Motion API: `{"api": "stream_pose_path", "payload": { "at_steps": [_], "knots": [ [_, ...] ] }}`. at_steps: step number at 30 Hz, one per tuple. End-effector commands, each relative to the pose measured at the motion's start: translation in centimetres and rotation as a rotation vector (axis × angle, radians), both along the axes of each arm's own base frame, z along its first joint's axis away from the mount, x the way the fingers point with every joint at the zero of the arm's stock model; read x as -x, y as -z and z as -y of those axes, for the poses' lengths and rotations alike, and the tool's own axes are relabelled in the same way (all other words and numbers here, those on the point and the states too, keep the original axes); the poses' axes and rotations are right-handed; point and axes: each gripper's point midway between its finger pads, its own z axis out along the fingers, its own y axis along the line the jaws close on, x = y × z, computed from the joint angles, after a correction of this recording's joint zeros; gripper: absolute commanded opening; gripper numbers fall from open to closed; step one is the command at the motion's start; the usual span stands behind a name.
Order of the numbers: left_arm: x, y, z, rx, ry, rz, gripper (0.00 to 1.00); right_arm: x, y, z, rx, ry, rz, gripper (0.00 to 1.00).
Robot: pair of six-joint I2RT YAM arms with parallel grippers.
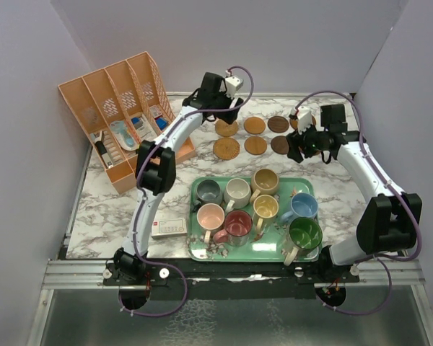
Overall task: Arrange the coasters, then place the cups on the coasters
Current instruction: Move the coaster to the center of the board, then pick up the cup from the tray.
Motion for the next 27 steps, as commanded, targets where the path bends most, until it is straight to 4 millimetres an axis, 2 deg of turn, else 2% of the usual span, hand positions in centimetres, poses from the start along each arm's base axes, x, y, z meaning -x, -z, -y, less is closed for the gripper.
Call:
{"api": "stream_pose_path", "payload": {
  "at_steps": [1, 5, 11, 15, 19, 23, 24, 27],
  "knots": [
    [1.6, -9.4, -0.3, 0.056, 0.042, 0.132, 0.86, 1.6, -2.0, 0.1, 0.013, -0.038, 0.023, 0.64],
    [3.6, -11.7, -1.9, 0.029, 0.027, 0.157, 0.99, 3.2, -2.2, 0.8, 0.053, -0.048, 0.02, 0.65],
    [7.8, -13.9, -5.3, -0.058, 0.012, 0.194, 0.99, 7.0, -2.0, 1.0, 0.078, -0.106, -0.005, 0.65],
    [11.6, -13.5, -7.4, -0.113, 0.041, 0.187, 0.99, 9.9, -1.9, 0.5, 0.063, -0.169, -0.021, 0.65],
    [15.7, -12.7, -9.1, -0.144, 0.089, 0.161, 0.99, 11.7, -1.4, 0.6, 0.063, -0.172, -0.032, 0.66],
    [19.9, -11.0, -10.3, -0.169, 0.157, 0.128, 0.99, 13.0, -1.0, 0.9, 0.074, -0.17, -0.039, 0.65],
    [20.7, -11.0, -10.6, -0.174, 0.172, 0.132, 0.99, 13.3, -1.0, 0.9, 0.076, -0.172, -0.036, 0.65],
    [22.7, -9.2, -11.6, -0.211, 0.203, 0.106, 0.99, 14.7, -0.7, 0.6, 0.067, -0.211, -0.058, 0.66]
  ]
}}
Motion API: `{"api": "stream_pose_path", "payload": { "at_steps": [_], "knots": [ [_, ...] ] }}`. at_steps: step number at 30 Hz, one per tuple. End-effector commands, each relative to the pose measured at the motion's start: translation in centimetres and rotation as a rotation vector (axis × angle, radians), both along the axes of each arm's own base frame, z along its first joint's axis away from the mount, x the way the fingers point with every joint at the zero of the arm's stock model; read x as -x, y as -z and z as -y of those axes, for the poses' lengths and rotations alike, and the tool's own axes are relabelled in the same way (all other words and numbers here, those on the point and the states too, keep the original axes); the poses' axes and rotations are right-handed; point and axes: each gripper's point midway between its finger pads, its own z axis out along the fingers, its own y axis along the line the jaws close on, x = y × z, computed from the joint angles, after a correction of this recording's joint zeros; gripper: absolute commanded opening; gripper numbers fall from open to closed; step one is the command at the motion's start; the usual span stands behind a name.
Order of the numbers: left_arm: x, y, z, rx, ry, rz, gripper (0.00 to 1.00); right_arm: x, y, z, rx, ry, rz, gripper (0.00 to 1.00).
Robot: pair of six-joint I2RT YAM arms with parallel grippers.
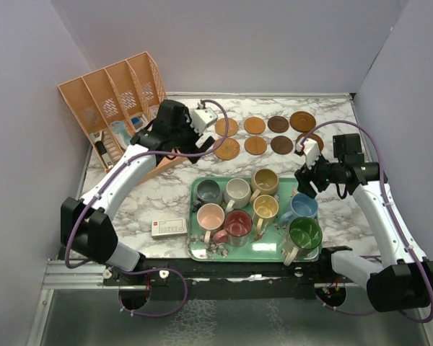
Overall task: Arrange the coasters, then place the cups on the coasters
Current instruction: Pick up the cup from the tray.
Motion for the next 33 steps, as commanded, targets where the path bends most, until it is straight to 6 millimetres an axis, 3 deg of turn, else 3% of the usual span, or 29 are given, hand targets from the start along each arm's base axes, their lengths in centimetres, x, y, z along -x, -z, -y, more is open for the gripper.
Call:
{"api": "stream_pose_path", "payload": {
  "at_steps": [1, 4, 12, 18, 23, 33],
  "knots": [
    [3.0, 1.1, -1.1, -0.046, 0.077, -0.004, 0.99, 2.7, 0.1, -0.6, -0.021, -0.077, -0.035, 0.66],
    [3.6, 2.0, -1.6, -0.063, 0.077, -0.017, 0.99, 3.3, 0.7, -0.4, -0.006, -0.082, -0.047, 0.66],
    [4.3, 3.2, 0.5, 0.002, 0.159, -0.09, 0.98, 1.3, 1.9, -0.2, 0.001, -0.047, -0.034, 0.65],
    [4.8, 3.8, 0.8, 0.017, 0.169, -0.117, 0.98, -0.4, 1.8, -0.8, -0.032, -0.052, -0.013, 0.65],
    [4.7, 3.6, 0.9, 0.02, 0.179, -0.092, 0.99, -1.8, 0.8, -1.8, -0.077, -0.078, 0.044, 0.64],
    [4.1, 3.9, 1.4, 0.033, 0.19, -0.105, 0.99, -4.4, -2.6, -5.5, -0.244, -0.207, 0.078, 0.6]
  ]
}}
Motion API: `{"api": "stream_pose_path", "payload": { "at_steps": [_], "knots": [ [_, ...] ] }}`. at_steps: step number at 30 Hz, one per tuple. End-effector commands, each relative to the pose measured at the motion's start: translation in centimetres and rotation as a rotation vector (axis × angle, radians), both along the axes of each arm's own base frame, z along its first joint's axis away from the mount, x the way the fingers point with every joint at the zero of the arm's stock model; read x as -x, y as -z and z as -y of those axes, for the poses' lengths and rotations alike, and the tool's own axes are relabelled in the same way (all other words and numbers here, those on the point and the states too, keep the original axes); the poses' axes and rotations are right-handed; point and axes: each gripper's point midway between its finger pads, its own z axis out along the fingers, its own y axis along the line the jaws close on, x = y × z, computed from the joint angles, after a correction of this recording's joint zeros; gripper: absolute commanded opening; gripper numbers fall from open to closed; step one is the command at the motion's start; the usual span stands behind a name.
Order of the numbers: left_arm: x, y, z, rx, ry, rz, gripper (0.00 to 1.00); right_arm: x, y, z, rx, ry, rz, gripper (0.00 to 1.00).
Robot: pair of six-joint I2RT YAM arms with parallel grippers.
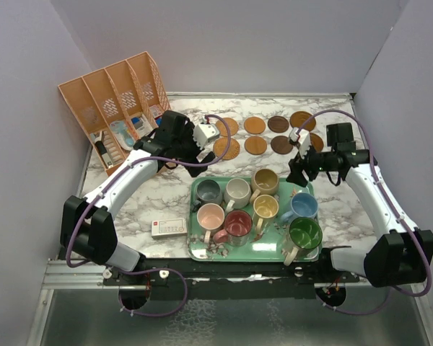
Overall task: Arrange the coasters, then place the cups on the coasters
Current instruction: Pick up the cup from the tray.
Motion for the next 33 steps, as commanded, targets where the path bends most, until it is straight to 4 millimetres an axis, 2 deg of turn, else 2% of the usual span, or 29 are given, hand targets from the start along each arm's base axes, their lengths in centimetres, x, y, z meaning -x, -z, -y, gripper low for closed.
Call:
{"api": "stream_pose_path", "payload": {
  "at_steps": [1, 6, 10, 16, 20, 23, 28, 30, 33],
  "knots": [
    [-0.4, -0.3, 0.6, 0.025, 0.018, 0.011, 0.99, -2.4, -3.7, -2.6, -0.125, -0.078, 0.099, 0.6],
    [-0.8, -0.2, -0.2, -0.007, -0.028, 0.034, 0.99, -3.9, -5.2, -4.0, -0.168, -0.1, 0.146, 0.6],
    [-1.8, -1.2, -1.8, -0.023, -0.116, 0.068, 0.98, -4.9, -5.5, -5.8, -0.209, -0.13, 0.147, 0.6],
    [-3.5, -2.6, -5.0, 0.021, -0.253, 0.085, 0.98, -5.2, -4.3, -10.9, -0.195, -0.218, 0.127, 0.59],
    [-4.4, -3.3, -7.1, 0.044, -0.336, 0.089, 0.98, -4.6, -2.5, -14.1, -0.151, -0.277, 0.112, 0.59],
    [-5.0, -3.7, -9.0, 0.067, -0.401, 0.092, 0.98, -4.3, -0.6, -15.7, -0.088, -0.299, 0.102, 0.58],
    [-5.1, -3.7, -10.0, 0.095, -0.429, 0.094, 0.98, -4.9, 2.8, -16.7, 0.054, -0.266, 0.085, 0.58],
    [-5.0, -3.6, -9.9, 0.099, -0.42, 0.088, 0.98, -5.4, 3.8, -16.8, 0.09, -0.249, 0.068, 0.58],
    [-5.0, -3.4, -9.8, 0.101, -0.414, 0.081, 0.98, -5.1, 4.7, -17.3, 0.115, -0.273, 0.036, 0.57]
  ]
}}
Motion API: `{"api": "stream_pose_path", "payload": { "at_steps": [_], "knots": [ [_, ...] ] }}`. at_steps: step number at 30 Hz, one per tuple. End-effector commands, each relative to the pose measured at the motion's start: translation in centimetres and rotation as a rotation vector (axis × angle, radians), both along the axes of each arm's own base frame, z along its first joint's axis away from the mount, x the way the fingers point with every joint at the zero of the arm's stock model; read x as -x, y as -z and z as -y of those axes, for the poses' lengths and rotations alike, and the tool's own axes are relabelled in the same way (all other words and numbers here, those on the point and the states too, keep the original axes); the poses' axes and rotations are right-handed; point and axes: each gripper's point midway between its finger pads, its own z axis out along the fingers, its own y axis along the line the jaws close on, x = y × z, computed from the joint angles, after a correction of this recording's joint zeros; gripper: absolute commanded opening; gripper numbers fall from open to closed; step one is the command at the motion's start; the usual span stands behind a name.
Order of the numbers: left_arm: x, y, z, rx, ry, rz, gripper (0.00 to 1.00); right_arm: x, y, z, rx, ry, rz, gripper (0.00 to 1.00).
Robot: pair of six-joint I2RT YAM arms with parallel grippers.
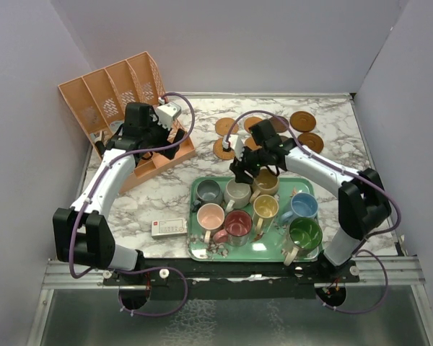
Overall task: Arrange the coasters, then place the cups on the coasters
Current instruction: Pick up the cup from the tray.
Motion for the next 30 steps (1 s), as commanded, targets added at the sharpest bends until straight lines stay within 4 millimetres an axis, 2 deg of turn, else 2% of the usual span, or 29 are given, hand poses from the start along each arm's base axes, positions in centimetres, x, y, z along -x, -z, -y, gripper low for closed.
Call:
{"api": "stream_pose_path", "payload": {
  "at_steps": [1, 8, 14, 21, 30],
  "knots": [
    [0.1, -0.8, 0.4, 0.035, 0.013, 0.024, 0.98, -1.5, 0.5, -0.2, 0.075, 0.034, 0.034, 0.56],
    [-0.2, -0.8, 0.3, 0.037, 0.01, 0.022, 0.98, -0.7, 2.7, -0.6, 0.156, 0.004, 0.022, 0.48],
    [-0.6, -0.4, 0.3, 0.038, 0.012, 0.011, 0.98, -1.1, 2.6, -0.8, 0.164, 0.01, 0.017, 0.27],
    [-0.7, -0.1, 0.2, 0.032, 0.014, 0.003, 0.98, -1.9, 1.1, -1.2, 0.163, 0.022, 0.028, 0.02],
    [-0.7, -0.3, 0.3, 0.033, 0.024, 0.005, 0.98, -4.0, -2.6, -1.4, 0.15, 0.074, 0.119, 0.01]
  ]
}}
